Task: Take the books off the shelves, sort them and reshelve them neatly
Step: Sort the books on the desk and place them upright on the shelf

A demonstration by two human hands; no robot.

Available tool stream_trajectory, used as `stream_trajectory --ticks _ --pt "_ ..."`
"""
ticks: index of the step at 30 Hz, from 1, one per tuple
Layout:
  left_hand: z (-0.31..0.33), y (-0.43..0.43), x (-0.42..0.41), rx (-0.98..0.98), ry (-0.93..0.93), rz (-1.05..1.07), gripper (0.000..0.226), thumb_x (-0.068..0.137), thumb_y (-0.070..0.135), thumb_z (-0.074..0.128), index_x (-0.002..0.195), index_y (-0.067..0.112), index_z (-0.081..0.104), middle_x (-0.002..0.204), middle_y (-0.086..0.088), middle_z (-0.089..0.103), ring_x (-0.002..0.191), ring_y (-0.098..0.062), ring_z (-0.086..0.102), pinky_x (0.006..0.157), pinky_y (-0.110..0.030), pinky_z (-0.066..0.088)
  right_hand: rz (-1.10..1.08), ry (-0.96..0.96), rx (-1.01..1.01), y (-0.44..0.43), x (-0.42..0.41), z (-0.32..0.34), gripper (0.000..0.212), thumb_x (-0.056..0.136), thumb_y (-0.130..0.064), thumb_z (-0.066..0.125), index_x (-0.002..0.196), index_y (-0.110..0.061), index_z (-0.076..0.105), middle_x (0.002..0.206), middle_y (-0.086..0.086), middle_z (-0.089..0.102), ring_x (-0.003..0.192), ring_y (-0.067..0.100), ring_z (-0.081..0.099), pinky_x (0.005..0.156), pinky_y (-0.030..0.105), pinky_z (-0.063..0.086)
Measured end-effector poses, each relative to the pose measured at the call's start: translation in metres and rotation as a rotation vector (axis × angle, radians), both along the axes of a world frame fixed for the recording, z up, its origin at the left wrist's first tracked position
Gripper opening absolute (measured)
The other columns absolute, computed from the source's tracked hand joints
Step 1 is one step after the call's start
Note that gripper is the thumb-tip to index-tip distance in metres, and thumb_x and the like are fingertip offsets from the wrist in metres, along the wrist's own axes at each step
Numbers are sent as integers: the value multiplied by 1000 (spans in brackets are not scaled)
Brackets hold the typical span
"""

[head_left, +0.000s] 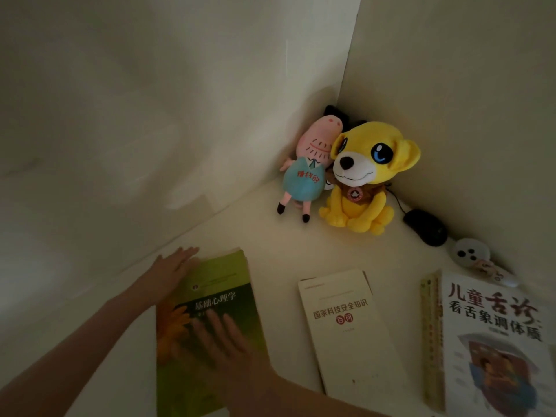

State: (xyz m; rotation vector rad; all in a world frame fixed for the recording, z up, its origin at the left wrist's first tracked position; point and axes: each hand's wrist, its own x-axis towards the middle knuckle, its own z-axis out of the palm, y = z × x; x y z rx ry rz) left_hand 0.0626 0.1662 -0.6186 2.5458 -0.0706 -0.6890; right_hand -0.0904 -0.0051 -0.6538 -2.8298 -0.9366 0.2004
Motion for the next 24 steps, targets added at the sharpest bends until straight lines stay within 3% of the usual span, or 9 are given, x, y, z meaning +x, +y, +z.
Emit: stream_trajectory --ticks 3,5,8,13,16,18,19,21,24 --pt "1 -9 7 22 57 12 42 101 39 30 136 24 47 144 -4 44 131 -22 41 109 -35 27 85 43 -122 -6 1 -5 47 104 -31 18 130 -36 56 138 1 55 129 23 50 110 42 37" --pt "3 -13 6 32 28 20 38 101 37 29 129 25 54 138 -4 50 123 -22 47 102 -33 33 155 67 -187 -11 6 -1 45 94 -51 33 131 -36 55 139 -4 54 128 21 51 102 41 46" --pt "4 -14 4 66 -9 24 36 102 36 30 126 28 56 135 -3 53 120 -22 49 99 -32 35 199 100 -229 -14 13 2 85 61 -71 65 135 -33 47 144 -3 47 131 22 47 101 42 46" --pt "2 -9 7 68 8 10 40 97 48 35 128 32 54 137 0 51 123 -20 47 103 -34 34 210 50 -187 -14 19 1 103 42 -76 71 134 -36 50 143 -7 49 131 18 47 107 42 41" --pt "0 -4 4 62 47 -5 79 75 83 25 135 35 46 143 4 45 131 -18 41 113 -43 18 174 84 -169 -16 17 1 107 46 -79 68 140 -34 44 148 -3 43 136 21 40 110 44 35" --pt "-3 2 -1 78 30 -34 107 51 97 10 140 44 32 150 14 28 142 -16 21 113 -51 -8 119 113 -55 -23 16 4 106 62 -78 57 150 -31 22 157 6 25 145 31 19 112 53 30" --pt "-2 8 -2 60 11 17 113 44 101 8 142 47 23 149 19 18 144 -15 11 111 -54 -12 102 103 49 -29 19 9 107 67 -75 58 152 -32 9 160 8 9 147 35 6 115 58 19" --pt "6 26 -15 -129 -16 249 108 50 100 27 143 47 14 154 16 9 144 -18 7 114 -58 0 -92 303 302 -45 39 27 109 75 -58 69 149 -40 -9 157 0 -23 144 32 -19 115 61 -2" --pt "17 42 -51 -705 128 813 90 63 77 61 139 46 26 156 10 16 140 -23 20 103 -59 29 -480 793 684 -63 70 47 117 72 -53 74 144 -47 -17 150 -17 -31 143 19 -23 118 56 1"
